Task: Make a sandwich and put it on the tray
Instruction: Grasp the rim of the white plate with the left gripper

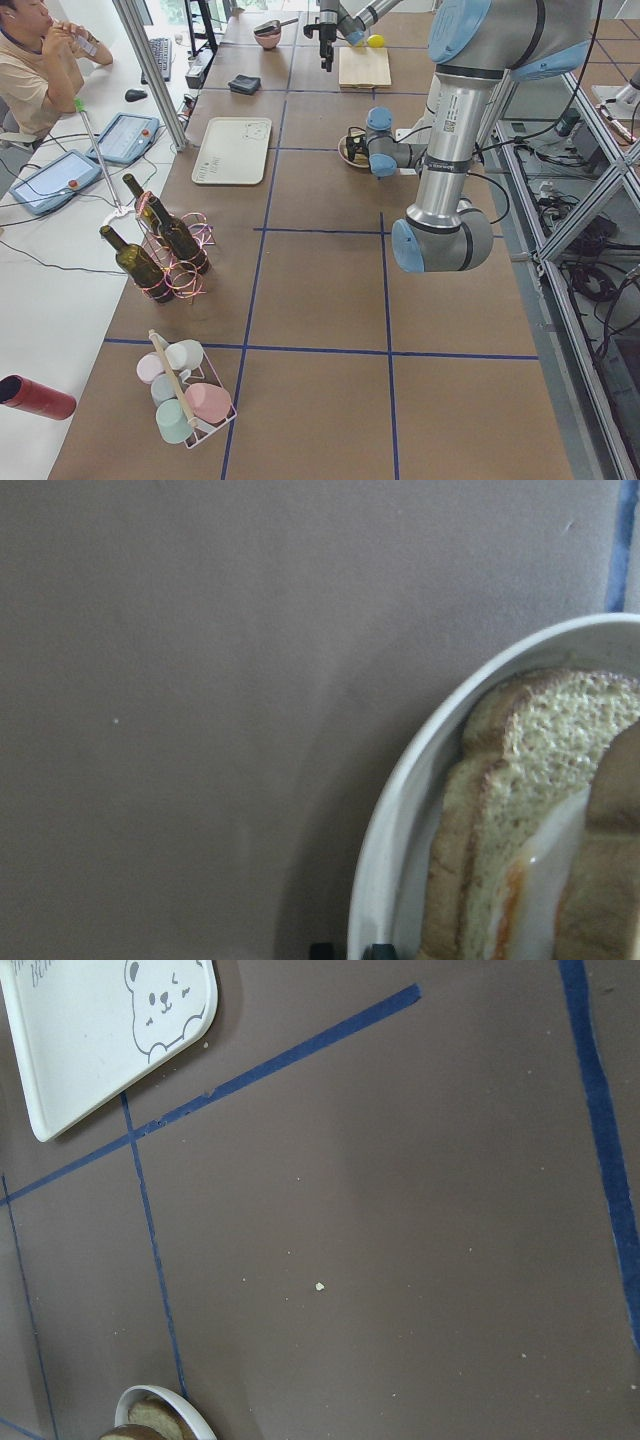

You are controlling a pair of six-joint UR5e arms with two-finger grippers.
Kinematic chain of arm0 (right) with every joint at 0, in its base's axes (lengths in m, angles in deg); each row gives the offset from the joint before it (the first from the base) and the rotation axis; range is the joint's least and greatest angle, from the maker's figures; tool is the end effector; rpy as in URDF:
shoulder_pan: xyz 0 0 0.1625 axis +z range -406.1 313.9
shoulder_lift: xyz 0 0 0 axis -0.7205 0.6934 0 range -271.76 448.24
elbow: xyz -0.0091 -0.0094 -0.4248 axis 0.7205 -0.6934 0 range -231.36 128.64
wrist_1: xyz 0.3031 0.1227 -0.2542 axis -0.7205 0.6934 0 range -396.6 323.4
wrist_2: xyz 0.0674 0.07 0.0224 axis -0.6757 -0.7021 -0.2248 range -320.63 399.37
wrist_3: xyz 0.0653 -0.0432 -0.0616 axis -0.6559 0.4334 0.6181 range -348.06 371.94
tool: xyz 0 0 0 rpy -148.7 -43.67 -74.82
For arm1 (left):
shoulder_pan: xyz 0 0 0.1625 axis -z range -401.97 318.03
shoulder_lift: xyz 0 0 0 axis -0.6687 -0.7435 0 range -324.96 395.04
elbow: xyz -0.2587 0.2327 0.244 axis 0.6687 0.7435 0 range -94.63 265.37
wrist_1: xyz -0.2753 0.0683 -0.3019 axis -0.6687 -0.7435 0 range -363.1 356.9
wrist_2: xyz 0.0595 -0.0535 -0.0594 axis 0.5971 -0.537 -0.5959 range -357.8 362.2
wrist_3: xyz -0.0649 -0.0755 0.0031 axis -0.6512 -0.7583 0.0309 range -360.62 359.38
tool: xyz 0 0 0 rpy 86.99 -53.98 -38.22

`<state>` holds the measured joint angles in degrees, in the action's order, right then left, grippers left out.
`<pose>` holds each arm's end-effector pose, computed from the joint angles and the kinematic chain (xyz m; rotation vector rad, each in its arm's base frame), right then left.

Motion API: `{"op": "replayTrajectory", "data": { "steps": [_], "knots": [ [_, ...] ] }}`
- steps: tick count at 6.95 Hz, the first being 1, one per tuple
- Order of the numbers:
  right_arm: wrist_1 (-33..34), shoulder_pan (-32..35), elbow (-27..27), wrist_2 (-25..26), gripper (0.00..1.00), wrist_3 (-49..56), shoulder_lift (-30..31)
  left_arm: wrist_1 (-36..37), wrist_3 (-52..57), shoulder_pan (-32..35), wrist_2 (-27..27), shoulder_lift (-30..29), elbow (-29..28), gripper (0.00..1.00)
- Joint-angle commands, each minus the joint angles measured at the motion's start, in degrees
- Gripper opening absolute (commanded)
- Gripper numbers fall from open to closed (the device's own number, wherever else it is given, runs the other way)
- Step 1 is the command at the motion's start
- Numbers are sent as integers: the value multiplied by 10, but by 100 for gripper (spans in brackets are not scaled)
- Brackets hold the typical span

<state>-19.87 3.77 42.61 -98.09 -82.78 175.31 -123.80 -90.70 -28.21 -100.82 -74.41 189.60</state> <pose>-0.2729 -0.4166 0.4532 -0.1273 -1.4524 0.1995 0.5549 -0.2500 0.2979 -0.0682 1.1344 -0.0873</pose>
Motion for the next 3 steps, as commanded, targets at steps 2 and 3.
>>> {"op": "replayTrajectory", "data": {
  "steps": [2,3],
  "knots": [
    [0,1,3,-2,100,0,0,-1,-12,0,-2,-2,1,0],
    [0,3,4,-17,100,0,0,-1,-47,0,-2,-10,2,0]
  ]
}}
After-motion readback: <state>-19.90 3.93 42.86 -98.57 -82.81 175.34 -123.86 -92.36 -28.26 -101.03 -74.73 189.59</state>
